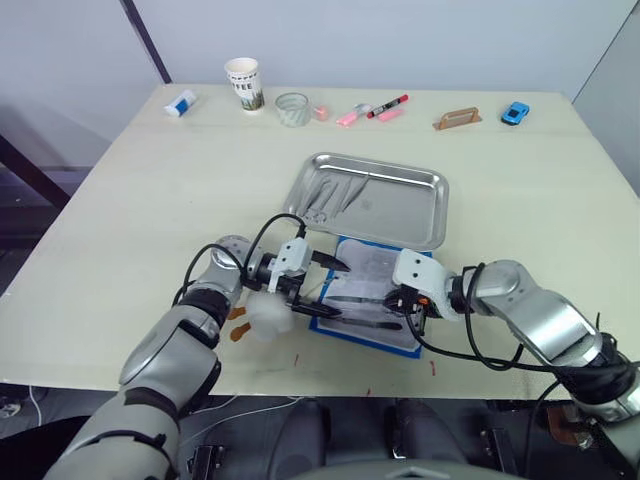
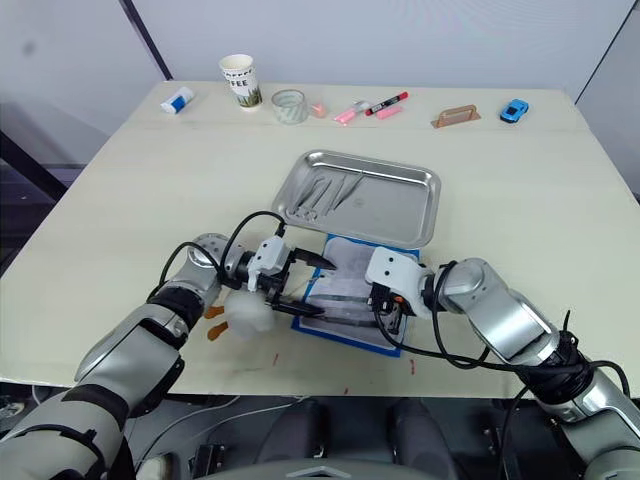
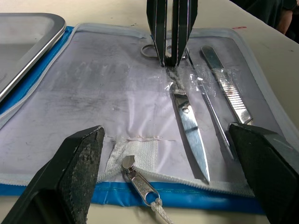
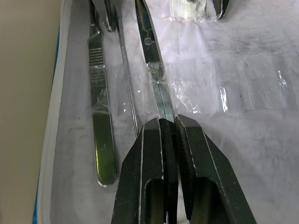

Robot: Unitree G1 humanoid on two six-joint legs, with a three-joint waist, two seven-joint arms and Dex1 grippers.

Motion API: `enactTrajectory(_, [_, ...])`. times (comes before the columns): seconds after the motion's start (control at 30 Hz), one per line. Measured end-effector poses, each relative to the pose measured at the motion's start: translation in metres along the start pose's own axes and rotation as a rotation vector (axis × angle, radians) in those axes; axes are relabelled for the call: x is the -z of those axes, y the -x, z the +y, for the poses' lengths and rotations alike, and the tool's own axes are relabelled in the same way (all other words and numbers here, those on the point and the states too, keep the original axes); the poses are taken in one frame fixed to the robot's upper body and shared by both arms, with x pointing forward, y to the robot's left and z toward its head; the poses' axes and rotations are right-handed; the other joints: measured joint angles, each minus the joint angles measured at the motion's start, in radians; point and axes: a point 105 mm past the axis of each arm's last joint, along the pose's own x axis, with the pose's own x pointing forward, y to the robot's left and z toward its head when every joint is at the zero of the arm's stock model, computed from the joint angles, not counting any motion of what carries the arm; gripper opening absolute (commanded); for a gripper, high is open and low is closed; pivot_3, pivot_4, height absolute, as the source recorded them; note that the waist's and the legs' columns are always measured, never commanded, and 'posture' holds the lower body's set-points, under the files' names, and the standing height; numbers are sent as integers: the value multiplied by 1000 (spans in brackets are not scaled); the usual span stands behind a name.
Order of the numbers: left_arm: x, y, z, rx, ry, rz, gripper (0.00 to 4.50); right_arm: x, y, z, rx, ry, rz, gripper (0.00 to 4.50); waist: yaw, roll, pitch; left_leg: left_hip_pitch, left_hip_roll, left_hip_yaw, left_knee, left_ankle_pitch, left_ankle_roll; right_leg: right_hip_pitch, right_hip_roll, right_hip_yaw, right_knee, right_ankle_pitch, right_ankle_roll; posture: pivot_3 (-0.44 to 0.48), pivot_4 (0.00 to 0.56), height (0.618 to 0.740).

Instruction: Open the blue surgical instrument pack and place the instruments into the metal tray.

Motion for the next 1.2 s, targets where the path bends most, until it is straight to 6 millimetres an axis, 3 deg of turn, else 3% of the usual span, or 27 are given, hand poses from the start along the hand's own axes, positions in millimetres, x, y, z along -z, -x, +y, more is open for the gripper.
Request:
enactTrajectory(0.63, [0,-1,1,-5,-1,-4,4500,-18,11,0,2,77,94,37,1,0,0,-1,0,0,0,0,0,0,-1,-1,0,0,0,0,150,725])
enactTrajectory(1.2, [-1,-1,1,-4,-2,-5,4500,-15,19,-2,15,106,125,37,1,0,0,-1,0,-1,0,0,0,0,-1,-1,0,0,0,0,150,725])
